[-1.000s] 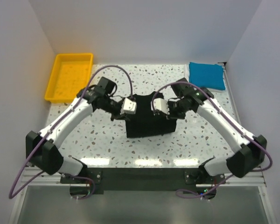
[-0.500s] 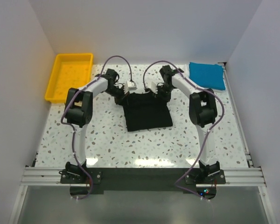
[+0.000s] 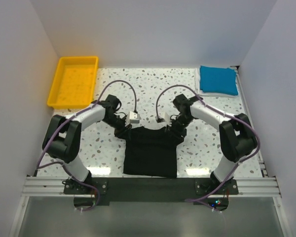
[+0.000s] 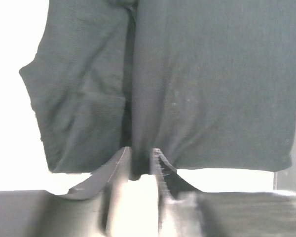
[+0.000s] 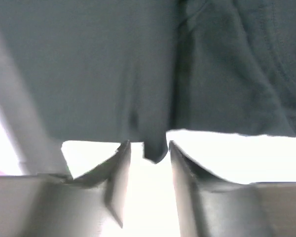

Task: Fold and stack the t-shirts
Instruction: Fold the tshirt

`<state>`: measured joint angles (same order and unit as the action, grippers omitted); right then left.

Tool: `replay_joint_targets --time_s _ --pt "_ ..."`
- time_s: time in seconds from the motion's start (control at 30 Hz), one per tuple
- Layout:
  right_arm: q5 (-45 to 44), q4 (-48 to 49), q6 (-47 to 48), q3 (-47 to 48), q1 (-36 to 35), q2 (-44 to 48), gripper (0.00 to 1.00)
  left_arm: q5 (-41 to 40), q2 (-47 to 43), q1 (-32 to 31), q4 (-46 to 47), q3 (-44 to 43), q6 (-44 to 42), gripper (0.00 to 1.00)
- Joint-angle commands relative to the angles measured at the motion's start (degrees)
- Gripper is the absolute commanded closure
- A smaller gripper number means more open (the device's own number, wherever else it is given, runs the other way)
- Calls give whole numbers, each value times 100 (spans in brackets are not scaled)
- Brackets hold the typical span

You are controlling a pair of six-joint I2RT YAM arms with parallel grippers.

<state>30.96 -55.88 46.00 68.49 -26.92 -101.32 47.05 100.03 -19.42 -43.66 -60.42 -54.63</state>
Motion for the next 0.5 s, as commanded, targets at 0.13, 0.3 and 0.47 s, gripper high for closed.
replay_joint_targets --time_s 0.13,0.3,0.47 --pt "1518 -1172 -713 647 336 517 28 59 -1433 -9 129 294 -434 55" --pt "1860 -391 -1715 1551 354 -440 50 -187 -1504 -852 875 277 -40 52" --pt "2186 445 -3139 1983 328 -1196 65 -529 -1206 -1335 1711 356 532 52"
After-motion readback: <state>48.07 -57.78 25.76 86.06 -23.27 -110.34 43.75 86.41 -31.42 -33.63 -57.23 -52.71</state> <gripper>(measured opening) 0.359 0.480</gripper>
